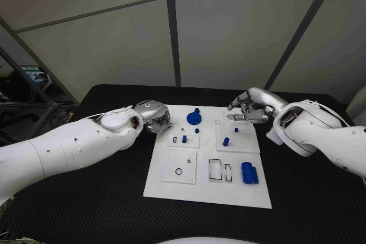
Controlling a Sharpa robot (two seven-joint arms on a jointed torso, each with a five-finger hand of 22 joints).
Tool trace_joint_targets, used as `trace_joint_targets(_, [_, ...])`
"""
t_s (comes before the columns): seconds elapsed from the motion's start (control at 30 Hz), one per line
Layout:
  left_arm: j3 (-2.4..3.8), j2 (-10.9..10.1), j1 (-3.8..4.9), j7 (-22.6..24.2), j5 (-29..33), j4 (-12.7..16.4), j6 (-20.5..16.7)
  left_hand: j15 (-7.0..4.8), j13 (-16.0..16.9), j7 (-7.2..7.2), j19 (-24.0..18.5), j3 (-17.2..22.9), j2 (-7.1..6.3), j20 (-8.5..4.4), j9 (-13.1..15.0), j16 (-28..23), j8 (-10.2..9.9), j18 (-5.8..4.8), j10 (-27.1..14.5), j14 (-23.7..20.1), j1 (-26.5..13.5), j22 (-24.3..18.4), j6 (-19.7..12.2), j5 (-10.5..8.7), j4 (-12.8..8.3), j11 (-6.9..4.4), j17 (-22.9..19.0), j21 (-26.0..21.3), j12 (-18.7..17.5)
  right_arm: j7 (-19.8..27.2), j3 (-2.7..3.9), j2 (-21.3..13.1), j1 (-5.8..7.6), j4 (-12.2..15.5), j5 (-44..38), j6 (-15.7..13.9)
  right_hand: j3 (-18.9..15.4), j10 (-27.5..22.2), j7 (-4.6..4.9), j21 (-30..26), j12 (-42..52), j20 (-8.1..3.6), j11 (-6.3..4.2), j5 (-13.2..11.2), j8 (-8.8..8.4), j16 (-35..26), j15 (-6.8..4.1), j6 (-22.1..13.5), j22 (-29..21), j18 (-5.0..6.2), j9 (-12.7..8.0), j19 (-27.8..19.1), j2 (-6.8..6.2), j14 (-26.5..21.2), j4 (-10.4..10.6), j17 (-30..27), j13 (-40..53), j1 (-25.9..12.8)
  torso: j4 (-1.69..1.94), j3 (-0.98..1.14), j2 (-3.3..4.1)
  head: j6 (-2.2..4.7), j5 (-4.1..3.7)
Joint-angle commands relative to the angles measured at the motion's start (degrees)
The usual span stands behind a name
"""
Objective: Assemble the parts on the task board
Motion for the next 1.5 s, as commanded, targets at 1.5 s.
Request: trace_joint_targets(1.5, [-0.08, -0.22, -0.10, -0.81, -0.26, -0.14, -1.10, 0.62, -1.36, 0.62, 1.27, 0.52, -4.72, 0.51, -0.29, 0.47, -1.16, -0.61, -0.18, 1.07, -6.43, 0.11, -1.05, -0.03, 1.94, 0.73, 1.15, -1.20, -1.22, 0.39, 0.03, 0.21, 0.08, -0.05, -0.18, -0.83, 0.07, -0.28, -0.15, -0.47, -0.27, -0.09, -0.25, 0.24, 0.22, -0.41, -0.32, -0.27, -0.18, 0.95, -0.09, 0.37, 0.12, 2.49, 0.22, 0.50, -0.13, -0.14, -0.02, 0.00, 0.01, 0.25, 0.08])
